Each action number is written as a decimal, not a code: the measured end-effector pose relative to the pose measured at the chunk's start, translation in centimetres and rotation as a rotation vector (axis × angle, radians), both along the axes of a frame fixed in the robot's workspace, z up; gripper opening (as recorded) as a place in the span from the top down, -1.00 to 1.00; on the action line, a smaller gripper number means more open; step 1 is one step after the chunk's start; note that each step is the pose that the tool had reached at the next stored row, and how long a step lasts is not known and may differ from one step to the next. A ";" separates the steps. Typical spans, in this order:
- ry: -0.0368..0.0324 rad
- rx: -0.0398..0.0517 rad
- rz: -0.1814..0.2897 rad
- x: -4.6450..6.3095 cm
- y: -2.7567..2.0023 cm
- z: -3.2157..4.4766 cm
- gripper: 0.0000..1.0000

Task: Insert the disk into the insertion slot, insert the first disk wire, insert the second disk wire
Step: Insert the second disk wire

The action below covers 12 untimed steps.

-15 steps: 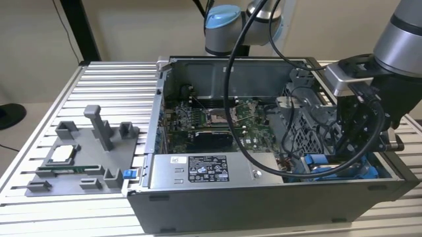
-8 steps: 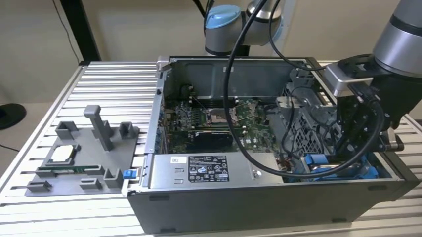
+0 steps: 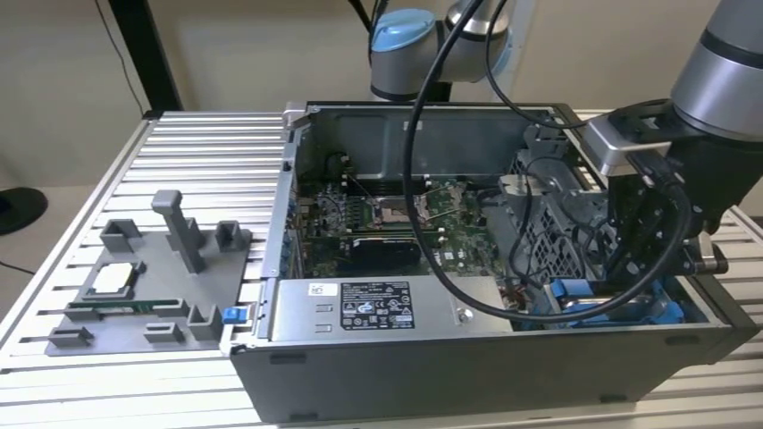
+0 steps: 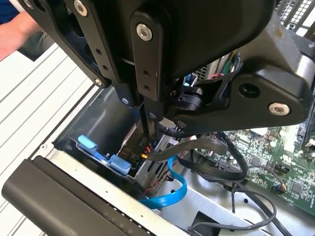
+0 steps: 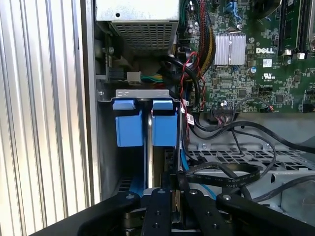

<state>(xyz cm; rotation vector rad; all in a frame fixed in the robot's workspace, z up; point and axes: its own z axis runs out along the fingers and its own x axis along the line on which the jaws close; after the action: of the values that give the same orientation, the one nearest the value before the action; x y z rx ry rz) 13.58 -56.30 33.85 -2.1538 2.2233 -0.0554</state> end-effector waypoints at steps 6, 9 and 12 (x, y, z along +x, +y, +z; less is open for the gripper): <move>-0.0002 -0.0009 0.000 0.0 -0.01 0.39 1.00; -0.0024 -0.0014 0.000 0.0 -0.01 0.28 1.00; -0.0069 -0.0024 0.000 -0.1 -0.02 -0.03 1.00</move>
<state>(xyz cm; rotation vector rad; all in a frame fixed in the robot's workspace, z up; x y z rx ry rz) 13.50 -56.31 33.82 -2.1513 2.2209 -0.0654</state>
